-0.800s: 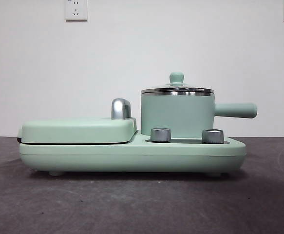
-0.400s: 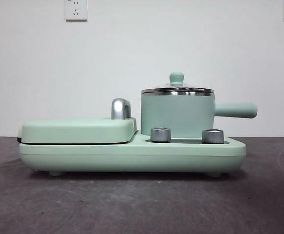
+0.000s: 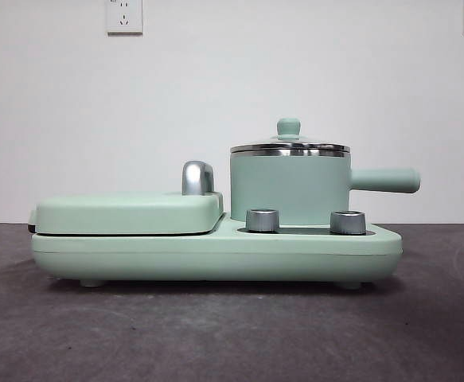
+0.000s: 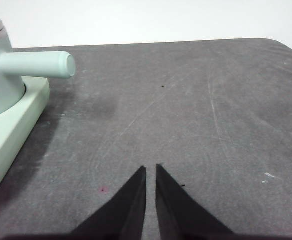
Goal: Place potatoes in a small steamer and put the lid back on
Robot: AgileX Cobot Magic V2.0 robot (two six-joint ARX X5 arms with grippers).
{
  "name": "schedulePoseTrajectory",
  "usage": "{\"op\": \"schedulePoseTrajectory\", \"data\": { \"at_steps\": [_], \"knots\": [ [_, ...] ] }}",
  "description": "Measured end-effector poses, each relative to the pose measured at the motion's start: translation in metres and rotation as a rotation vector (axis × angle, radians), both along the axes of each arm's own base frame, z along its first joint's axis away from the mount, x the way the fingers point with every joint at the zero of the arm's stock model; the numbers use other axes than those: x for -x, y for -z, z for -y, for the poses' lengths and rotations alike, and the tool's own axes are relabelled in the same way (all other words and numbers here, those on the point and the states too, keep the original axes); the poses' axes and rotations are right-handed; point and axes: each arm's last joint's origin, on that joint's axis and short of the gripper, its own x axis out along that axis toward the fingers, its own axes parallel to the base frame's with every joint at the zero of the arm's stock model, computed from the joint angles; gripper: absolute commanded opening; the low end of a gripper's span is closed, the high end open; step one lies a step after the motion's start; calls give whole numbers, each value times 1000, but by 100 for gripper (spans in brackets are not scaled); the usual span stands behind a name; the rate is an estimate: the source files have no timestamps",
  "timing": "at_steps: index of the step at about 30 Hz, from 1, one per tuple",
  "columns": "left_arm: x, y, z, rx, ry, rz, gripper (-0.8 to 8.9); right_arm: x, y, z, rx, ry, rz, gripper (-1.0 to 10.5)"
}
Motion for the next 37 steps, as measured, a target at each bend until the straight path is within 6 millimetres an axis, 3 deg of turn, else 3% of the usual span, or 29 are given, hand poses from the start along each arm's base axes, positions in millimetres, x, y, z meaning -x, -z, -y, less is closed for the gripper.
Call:
{"op": "schedulePoseTrajectory", "data": {
  "at_steps": [37],
  "knots": [
    [0, 0, 0, 0, 0, 0, 6, -1, 1, -1, 45, -54, 17, 28]
  ]
}}
